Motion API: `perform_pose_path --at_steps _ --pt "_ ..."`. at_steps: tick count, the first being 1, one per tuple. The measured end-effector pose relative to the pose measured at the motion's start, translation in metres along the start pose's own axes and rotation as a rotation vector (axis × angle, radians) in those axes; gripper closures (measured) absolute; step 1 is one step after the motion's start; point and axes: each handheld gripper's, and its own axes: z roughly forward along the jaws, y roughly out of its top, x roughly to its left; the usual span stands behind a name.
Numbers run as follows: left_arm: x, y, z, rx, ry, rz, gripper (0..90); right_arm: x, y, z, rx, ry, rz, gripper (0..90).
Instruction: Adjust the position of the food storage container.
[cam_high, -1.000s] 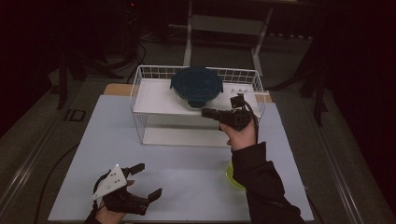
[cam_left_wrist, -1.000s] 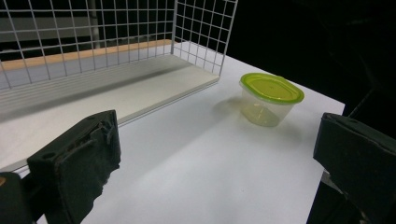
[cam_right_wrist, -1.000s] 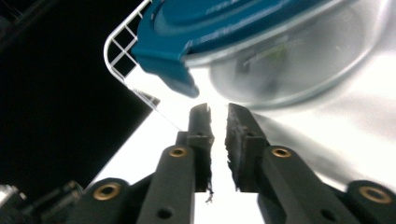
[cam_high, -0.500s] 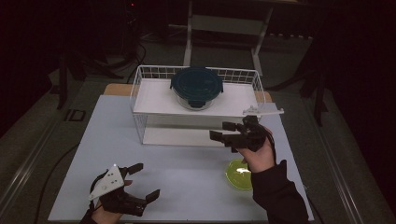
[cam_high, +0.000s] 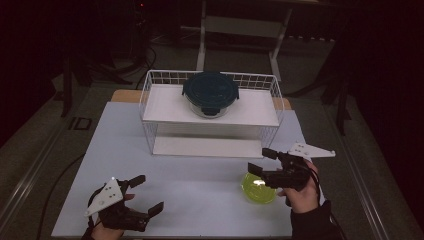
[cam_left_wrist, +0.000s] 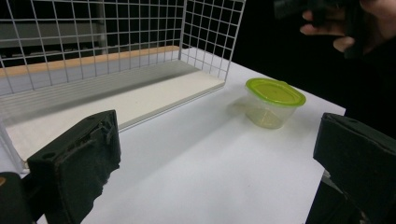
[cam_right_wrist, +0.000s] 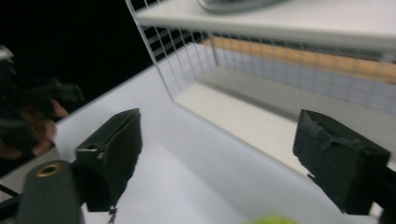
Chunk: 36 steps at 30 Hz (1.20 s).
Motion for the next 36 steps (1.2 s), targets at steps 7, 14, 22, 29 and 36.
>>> perform_pose_path --at_steps 7,14,22,29,36 --pt "-0.002 -0.003 0.003 0.011 -0.009 0.01 0.4 -0.004 -0.026 -0.02 0.029 -0.053 -0.009 14.2" --pt "-0.003 -0.006 0.005 0.026 -0.015 0.008 0.4 -0.01 -0.051 -0.042 0.031 -0.103 -0.001 29.6" --pt "-0.004 -0.006 0.005 0.021 -0.015 0.012 0.4 -0.023 -0.075 -0.057 0.089 -0.168 0.043 49.0" --pt "-0.005 -0.006 0.006 0.021 -0.021 0.016 0.4 -0.032 -0.094 -0.062 0.147 -0.234 0.062 69.9" --pt "-0.006 -0.005 0.005 0.012 -0.024 0.023 0.4 -0.041 -0.106 -0.059 0.204 -0.26 0.091 89.4"
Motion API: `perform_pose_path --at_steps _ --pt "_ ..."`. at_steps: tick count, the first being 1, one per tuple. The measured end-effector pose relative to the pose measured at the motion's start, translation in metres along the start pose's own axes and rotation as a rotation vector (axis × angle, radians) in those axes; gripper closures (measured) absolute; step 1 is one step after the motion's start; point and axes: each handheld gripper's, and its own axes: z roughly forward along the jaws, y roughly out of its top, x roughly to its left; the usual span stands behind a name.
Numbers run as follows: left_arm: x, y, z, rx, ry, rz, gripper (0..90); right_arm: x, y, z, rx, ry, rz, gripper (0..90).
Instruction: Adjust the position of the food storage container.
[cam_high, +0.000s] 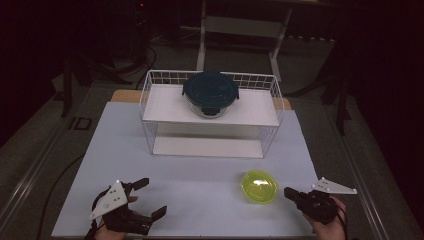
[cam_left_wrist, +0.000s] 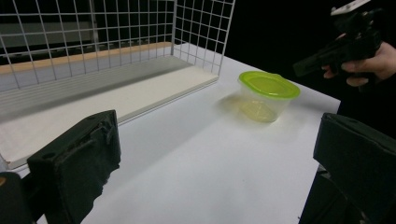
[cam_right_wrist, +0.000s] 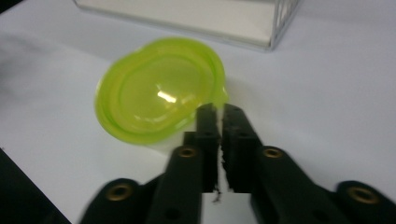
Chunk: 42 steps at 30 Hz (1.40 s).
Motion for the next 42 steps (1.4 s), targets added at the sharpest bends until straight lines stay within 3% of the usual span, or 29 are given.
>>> perform_pose_path --at_steps 7,18,27,42 --pt "-0.001 0.0 0.0 -0.001 -0.002 0.003 0.4 -0.003 -0.01 0.015 0.069 0.032 0.044 89.9" --pt "-0.001 -0.001 0.002 0.003 -0.006 0.001 0.4 -0.001 -0.015 0.042 0.144 0.056 0.052 90.0" --pt "-0.002 -0.001 0.005 0.012 -0.01 0.001 0.4 0.001 -0.002 0.05 0.141 0.049 0.057 90.0" --pt "-0.002 -0.001 0.003 0.003 -0.01 0.002 0.4 0.011 0.022 0.086 0.18 0.068 0.028 90.0"
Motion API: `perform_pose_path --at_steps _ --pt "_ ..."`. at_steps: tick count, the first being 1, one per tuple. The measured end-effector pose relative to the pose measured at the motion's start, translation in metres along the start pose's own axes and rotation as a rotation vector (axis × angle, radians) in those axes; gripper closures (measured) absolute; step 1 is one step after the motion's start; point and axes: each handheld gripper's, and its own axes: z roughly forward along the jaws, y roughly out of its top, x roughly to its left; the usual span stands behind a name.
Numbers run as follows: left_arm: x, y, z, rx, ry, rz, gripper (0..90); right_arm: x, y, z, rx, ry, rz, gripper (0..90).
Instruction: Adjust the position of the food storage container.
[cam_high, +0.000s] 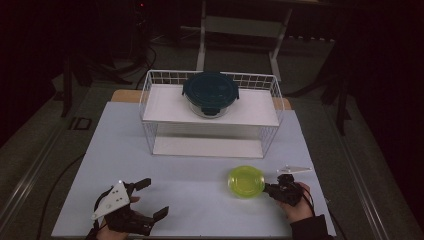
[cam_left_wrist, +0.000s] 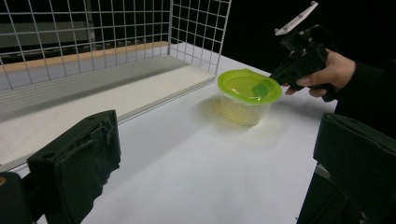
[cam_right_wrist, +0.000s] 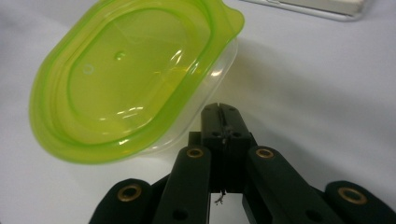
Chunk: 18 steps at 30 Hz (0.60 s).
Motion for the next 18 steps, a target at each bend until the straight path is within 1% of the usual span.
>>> perform_pose_path --at_steps 11,13,16,18 --pt "0.0 0.0 0.0 -0.005 -0.002 -0.003 0.4 0.009 0.014 0.021 0.019 0.016 -0.021 90.0" --pt "0.0 0.0 -0.001 -0.005 -0.002 -0.001 0.4 0.011 0.016 0.024 0.017 0.022 -0.018 90.0" --pt "0.0 0.0 -0.001 -0.006 0.0 -0.001 0.4 0.015 0.018 0.027 0.021 0.031 -0.022 90.0" --pt "0.001 0.0 -0.001 -0.006 0.0 -0.002 0.4 0.015 0.018 0.027 0.022 0.024 -0.025 90.0"
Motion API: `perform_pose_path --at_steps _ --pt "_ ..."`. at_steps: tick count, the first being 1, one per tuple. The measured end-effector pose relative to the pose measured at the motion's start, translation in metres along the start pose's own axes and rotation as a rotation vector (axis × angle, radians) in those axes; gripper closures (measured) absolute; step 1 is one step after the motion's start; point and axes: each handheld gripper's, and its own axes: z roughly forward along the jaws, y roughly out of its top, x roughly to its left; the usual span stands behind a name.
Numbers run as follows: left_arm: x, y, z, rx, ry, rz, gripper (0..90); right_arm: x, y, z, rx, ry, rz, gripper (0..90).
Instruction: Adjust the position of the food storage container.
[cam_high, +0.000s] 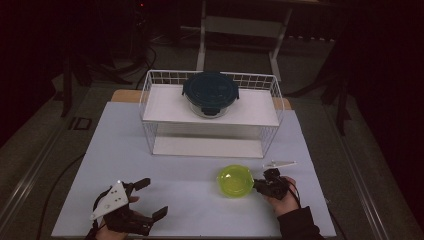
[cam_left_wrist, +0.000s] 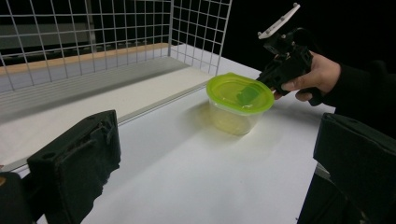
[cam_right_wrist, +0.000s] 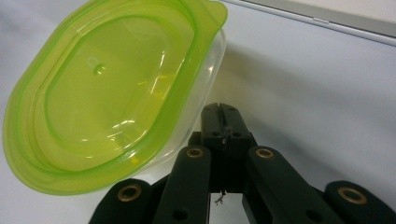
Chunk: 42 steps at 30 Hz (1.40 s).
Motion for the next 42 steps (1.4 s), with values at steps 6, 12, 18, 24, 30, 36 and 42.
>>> perform_pose_path --at_steps 6,12,18,24,30,36,42 --pt "0.0 0.0 -0.001 -0.003 0.0 0.001 0.4 -0.005 -0.006 -0.01 -0.016 -0.012 0.025 90.0" --pt "0.0 0.0 0.0 0.0 0.001 0.003 0.4 -0.002 -0.017 -0.009 -0.002 0.011 0.032 90.0" --pt "0.0 0.0 -0.001 -0.004 0.002 0.002 0.4 0.011 -0.016 -0.002 0.017 0.035 0.006 90.0" --pt "0.001 0.0 -0.001 -0.005 0.001 0.0 0.3 0.024 -0.012 0.01 0.039 0.057 -0.02 90.0" --pt "0.001 0.0 0.0 -0.006 -0.002 0.0 0.4 0.032 -0.005 0.02 0.05 0.078 -0.027 90.0" --pt "0.001 0.0 0.0 -0.006 -0.003 -0.001 0.4 0.038 0.003 0.03 0.054 0.095 -0.043 90.0" --pt "0.001 0.0 -0.001 -0.006 -0.002 -0.002 0.4 0.042 0.009 0.04 0.065 0.102 -0.055 90.0"
